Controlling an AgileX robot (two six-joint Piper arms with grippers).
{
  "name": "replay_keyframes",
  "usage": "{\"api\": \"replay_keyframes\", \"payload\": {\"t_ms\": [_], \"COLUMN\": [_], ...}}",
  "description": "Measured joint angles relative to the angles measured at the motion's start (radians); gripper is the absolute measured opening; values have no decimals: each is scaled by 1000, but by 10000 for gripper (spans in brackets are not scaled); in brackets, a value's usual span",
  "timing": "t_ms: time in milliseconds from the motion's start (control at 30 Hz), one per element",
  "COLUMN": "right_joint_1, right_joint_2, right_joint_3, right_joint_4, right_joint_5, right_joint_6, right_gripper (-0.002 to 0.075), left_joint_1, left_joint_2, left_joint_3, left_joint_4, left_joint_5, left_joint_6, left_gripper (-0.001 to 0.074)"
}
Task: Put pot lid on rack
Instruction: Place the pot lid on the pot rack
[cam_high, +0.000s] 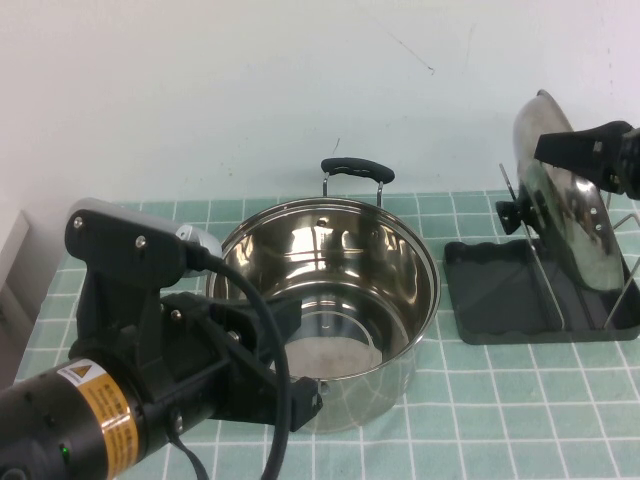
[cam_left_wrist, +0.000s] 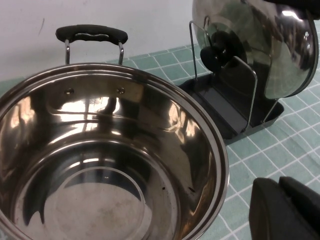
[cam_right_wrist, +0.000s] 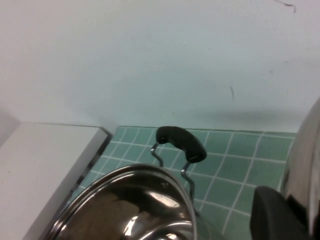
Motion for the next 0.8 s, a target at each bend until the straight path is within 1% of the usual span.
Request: {"api": "replay_keyframes", "payload": {"t_ms": [167,200,233,267,300,433,467,533,600,667,733,800], "right_joint_1": [0,0,0,0,0,-16,-25,-61,-97,-134,-174,-199], "right_joint_2": [2,2,2,2,2,2,2,4,4,-3,-29,-62], "right_joint_3": [-2,-2,-2,-2,-2,-4,-6,-19,-30,-47,-67,-93], "right_joint_4": [4,4,4,5,5,5,5,5,5,5,5,5], "right_joint_5": [-40,-46,-53,-57,-63,-59,-47,-8,43,105,170,227], "right_joint_6": [-9,-12,-14,-16,-18,-22,-22,-22,-22,-22,-22,-22], "right_gripper": [25,38,66,101,158,417,463,511,524,516,476,397], "left_joint_1": [0,0,0,0,0,0,0,0,0,0,0,0], "left_joint_2": [0,0,0,0,0,0,0,0,0,0,0,0], "left_joint_3": [0,0,0,0,0,0,0,0,0,0,-5,-25], "left_joint_4": [0,0,0,0,0,0,0,3,7,8,6,-1], "left_joint_5": [-1,-2,-2,-2,-3,-3,-3,12,48,120,240,385], "left_joint_6": [-2,-2,-2,-2,-2,-2,-2,6,34,90,154,217], "left_gripper": [0,0,-1,-1,-1,-1,-1,-1,-1,-1,-1,-1]}}
